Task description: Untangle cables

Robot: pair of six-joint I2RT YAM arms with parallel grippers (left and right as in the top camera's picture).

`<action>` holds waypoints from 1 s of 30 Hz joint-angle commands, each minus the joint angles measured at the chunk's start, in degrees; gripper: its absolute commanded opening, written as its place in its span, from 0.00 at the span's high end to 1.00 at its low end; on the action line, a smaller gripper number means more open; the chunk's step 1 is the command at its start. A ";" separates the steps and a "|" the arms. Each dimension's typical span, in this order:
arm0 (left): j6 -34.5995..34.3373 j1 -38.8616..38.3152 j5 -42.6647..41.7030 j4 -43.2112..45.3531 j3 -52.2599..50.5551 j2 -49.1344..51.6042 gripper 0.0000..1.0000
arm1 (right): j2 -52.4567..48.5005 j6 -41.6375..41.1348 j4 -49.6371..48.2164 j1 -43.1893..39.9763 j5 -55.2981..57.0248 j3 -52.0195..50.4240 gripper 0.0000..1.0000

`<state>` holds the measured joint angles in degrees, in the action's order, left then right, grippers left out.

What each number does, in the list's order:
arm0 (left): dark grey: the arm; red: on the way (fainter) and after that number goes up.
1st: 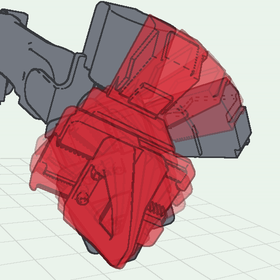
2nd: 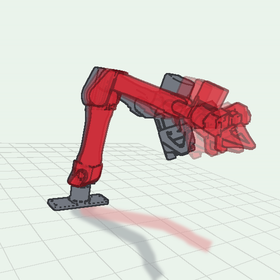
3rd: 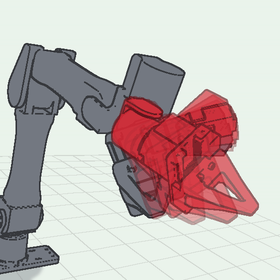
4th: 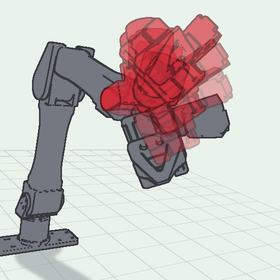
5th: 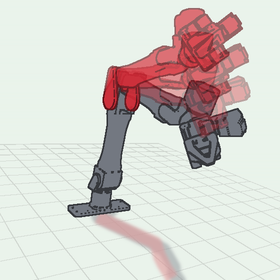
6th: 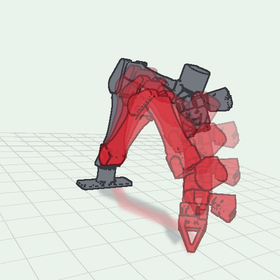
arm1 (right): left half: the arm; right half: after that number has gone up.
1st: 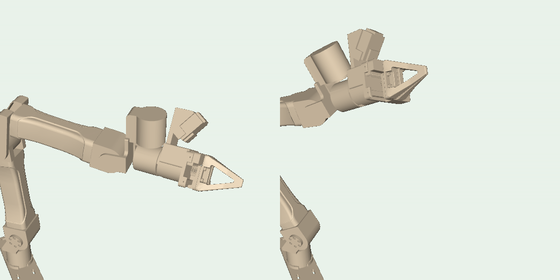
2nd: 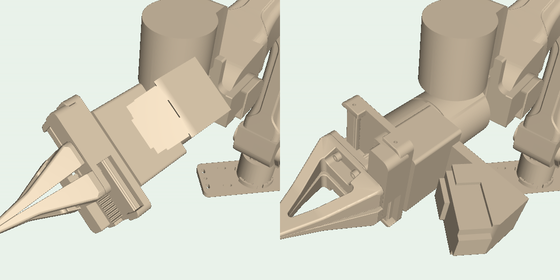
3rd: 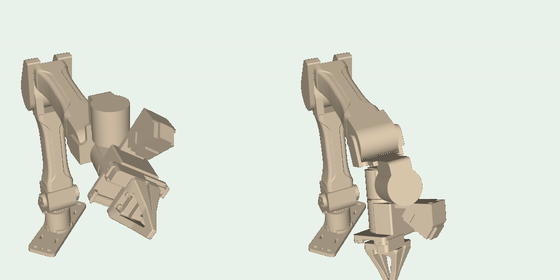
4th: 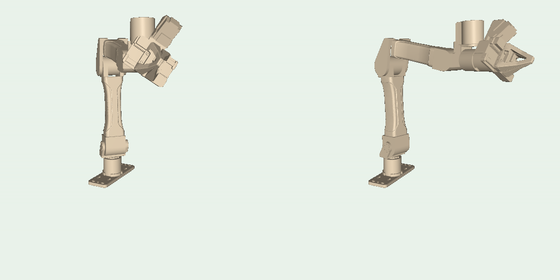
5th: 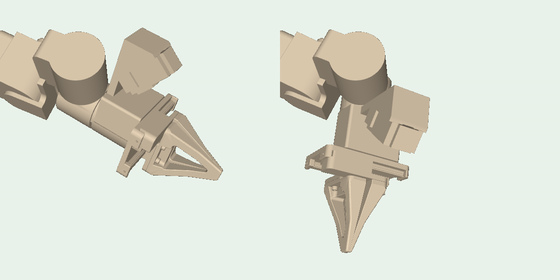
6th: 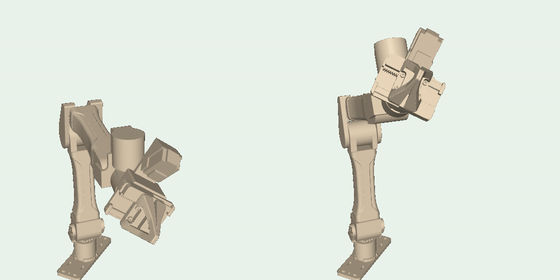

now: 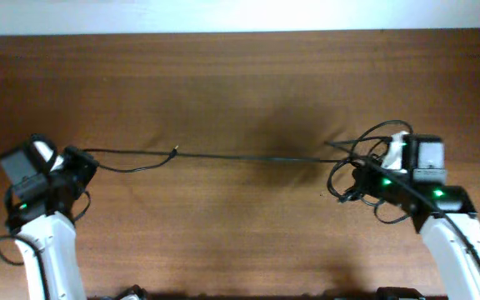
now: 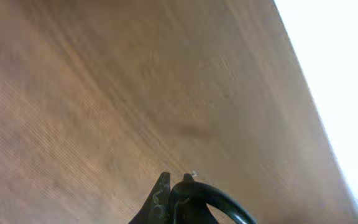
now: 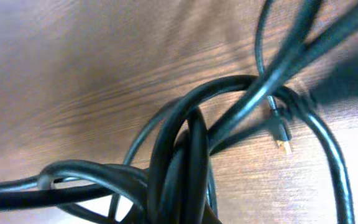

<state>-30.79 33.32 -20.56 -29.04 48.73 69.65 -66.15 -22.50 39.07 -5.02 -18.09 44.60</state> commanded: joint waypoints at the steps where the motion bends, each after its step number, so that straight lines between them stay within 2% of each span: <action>1: -7.17 12.22 4.81 2.91 1.14 -0.22 1.00 | -3.23 -0.15 0.11 -9.55 12.09 -0.07 0.91; 2: -7.17 13.46 4.24 2.40 1.16 -0.22 1.00 | -6.19 2.32 -0.72 -9.68 12.31 -0.07 0.72; 5: -9.01 14.29 4.31 2.38 1.14 -0.22 1.00 | -10.10 2.80 -1.16 -9.68 12.33 -0.07 0.64; 6: -10.56 14.47 4.26 2.38 1.14 -0.22 1.00 | -11.15 2.80 -1.81 -9.68 12.28 -0.07 0.55; 8: -11.06 13.81 0.15 2.38 1.14 -0.22 1.00 | -11.47 2.89 -1.75 -9.57 8.28 -0.07 0.55; 10: -3.78 9.70 -11.45 4.46 1.14 -0.22 1.00 | -11.47 8.26 -1.73 -9.49 -7.76 -0.07 0.53; 11: 0.96 5.84 -16.13 6.27 1.14 -0.22 1.00 | -11.47 11.63 -1.31 -8.59 -15.78 -0.07 0.47; 14: 11.47 -10.34 -17.14 7.65 1.14 -0.13 0.99 | -11.47 12.85 -0.90 -4.79 -17.92 -0.07 0.44; 15: 15.17 -17.03 -14.60 8.87 1.14 0.09 0.97 | -11.47 12.85 -0.85 -4.28 -17.92 -0.07 0.44; 17: 15.72 -26.67 3.50 8.63 1.14 0.92 0.91 | -11.47 12.85 0.31 -4.26 -17.92 -0.07 0.45; 18: 15.69 -29.22 10.40 8.61 1.14 1.73 0.91 | -11.47 12.92 1.11 -4.26 -17.92 -0.07 0.44; 19: 13.49 -32.41 21.14 8.66 1.14 4.57 0.96 | -11.47 13.35 1.97 -4.24 -17.92 -0.07 0.44; 20: 11.41 -32.57 23.63 8.63 1.14 5.99 0.96 | -11.47 13.35 2.27 -4.24 -17.99 -0.07 0.44; 21: 8.48 -32.41 24.33 8.63 1.14 8.11 0.85 | -11.47 14.27 2.43 -4.20 -18.86 -0.07 0.44; 22: 2.89 -32.41 23.71 8.63 1.14 13.38 0.43 | -11.47 19.02 2.56 -3.02 -22.51 -0.07 0.43; 23: 1.49 -32.41 22.75 8.79 1.14 15.37 0.09 | -11.47 19.37 2.54 -2.14 -22.64 -0.07 0.43; 24: 0.76 -32.41 21.68 8.85 1.14 16.55 0.01 | -11.47 19.91 2.47 -1.03 -22.64 -0.07 0.42; 26: 0.44 -32.44 10.23 8.83 1.14 19.34 0.01 | -11.47 20.83 1.38 1.49 -22.43 -0.07 0.41; 27: 3.50 -32.48 1.05 9.16 1.14 19.74 0.01 | -11.47 20.79 -0.24 2.84 -22.53 -0.04 0.41; 30: 14.58 -33.51 -8.48 13.29 1.14 19.74 0.01 | -11.45 20.81 -5.27 5.68 -23.30 0.11 0.38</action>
<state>-25.28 0.84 -16.38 -18.39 49.50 88.84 -77.54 -2.72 36.03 -1.37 -39.77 44.58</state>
